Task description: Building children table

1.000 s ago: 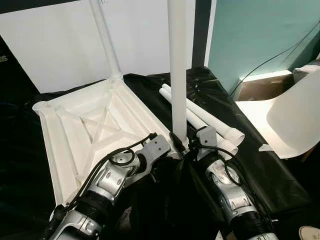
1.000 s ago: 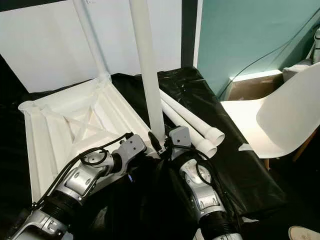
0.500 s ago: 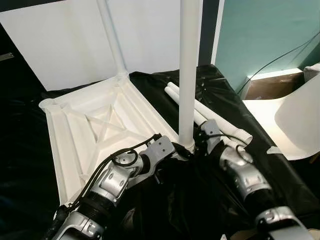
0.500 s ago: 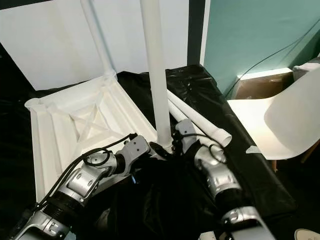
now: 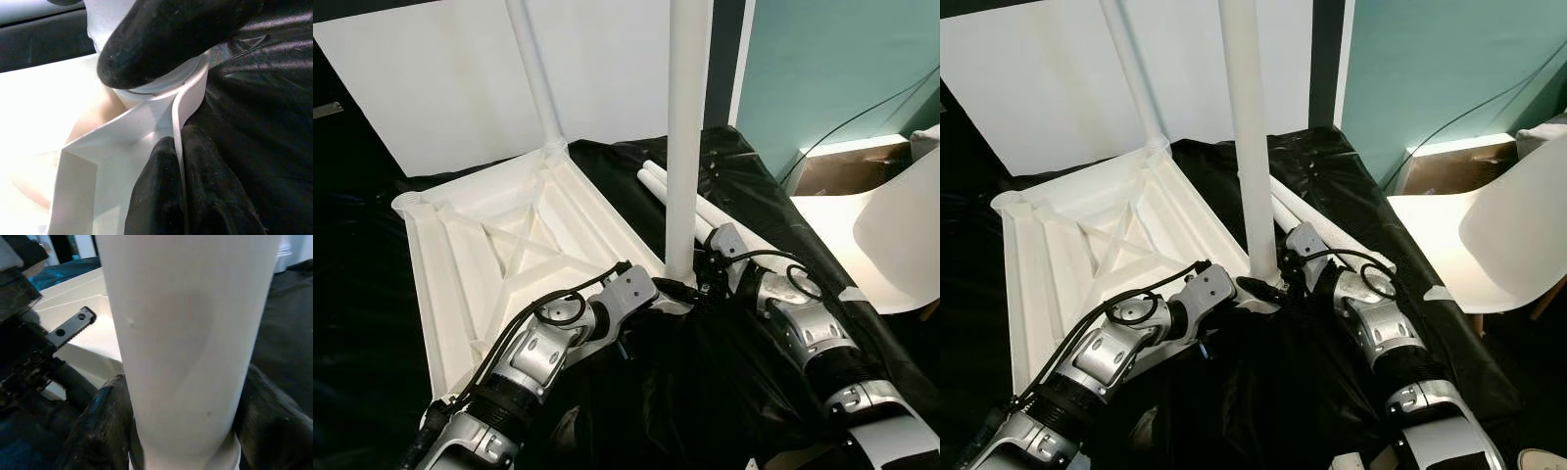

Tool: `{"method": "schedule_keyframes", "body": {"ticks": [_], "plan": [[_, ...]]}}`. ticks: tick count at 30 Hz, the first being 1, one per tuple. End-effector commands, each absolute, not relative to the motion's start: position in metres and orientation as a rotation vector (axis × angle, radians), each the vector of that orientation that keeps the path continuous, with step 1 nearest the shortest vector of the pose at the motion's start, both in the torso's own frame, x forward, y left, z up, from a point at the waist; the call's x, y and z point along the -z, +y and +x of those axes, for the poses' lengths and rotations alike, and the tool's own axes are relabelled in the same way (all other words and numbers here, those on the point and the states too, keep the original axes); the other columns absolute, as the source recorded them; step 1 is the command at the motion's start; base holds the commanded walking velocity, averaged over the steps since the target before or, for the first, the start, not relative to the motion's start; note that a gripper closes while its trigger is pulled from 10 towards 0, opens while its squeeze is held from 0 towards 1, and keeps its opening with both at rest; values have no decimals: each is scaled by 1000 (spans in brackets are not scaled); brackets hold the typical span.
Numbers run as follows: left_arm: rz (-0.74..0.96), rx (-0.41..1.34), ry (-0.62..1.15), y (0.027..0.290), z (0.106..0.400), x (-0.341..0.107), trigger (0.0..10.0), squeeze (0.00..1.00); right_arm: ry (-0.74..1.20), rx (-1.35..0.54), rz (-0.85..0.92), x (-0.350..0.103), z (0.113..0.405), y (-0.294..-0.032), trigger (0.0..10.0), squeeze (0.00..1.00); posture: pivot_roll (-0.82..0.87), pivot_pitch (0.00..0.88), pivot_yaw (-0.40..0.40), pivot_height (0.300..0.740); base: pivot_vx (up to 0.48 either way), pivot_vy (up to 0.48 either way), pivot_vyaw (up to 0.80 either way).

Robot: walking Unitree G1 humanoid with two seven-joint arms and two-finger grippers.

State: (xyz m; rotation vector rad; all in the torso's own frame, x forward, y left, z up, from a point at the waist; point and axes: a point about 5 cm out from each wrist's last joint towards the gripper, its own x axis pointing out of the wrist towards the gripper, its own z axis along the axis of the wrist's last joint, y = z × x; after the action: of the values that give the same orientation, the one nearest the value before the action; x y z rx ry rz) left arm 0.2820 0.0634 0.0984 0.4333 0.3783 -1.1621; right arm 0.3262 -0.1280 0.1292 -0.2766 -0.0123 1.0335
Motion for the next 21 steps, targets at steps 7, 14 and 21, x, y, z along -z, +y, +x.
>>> {"method": "schedule_keyframes", "body": {"ticks": [7,14,21], "plan": [[381,1228,533,67,264,-66,10000,0,71,-1071,-289,-120,327,-139,0,0,45,0,54,740,0,0,0],[384,1229,534,67,264,-67,10000,0,-69,-703,-175,-105,311,-123,0,0,48,0,54,740,0,0,0],[389,1227,535,68,265,-68,10000,0,-141,-361,-147,-99,298,-129,0,0,60,0,50,740,0,0,0]]}}
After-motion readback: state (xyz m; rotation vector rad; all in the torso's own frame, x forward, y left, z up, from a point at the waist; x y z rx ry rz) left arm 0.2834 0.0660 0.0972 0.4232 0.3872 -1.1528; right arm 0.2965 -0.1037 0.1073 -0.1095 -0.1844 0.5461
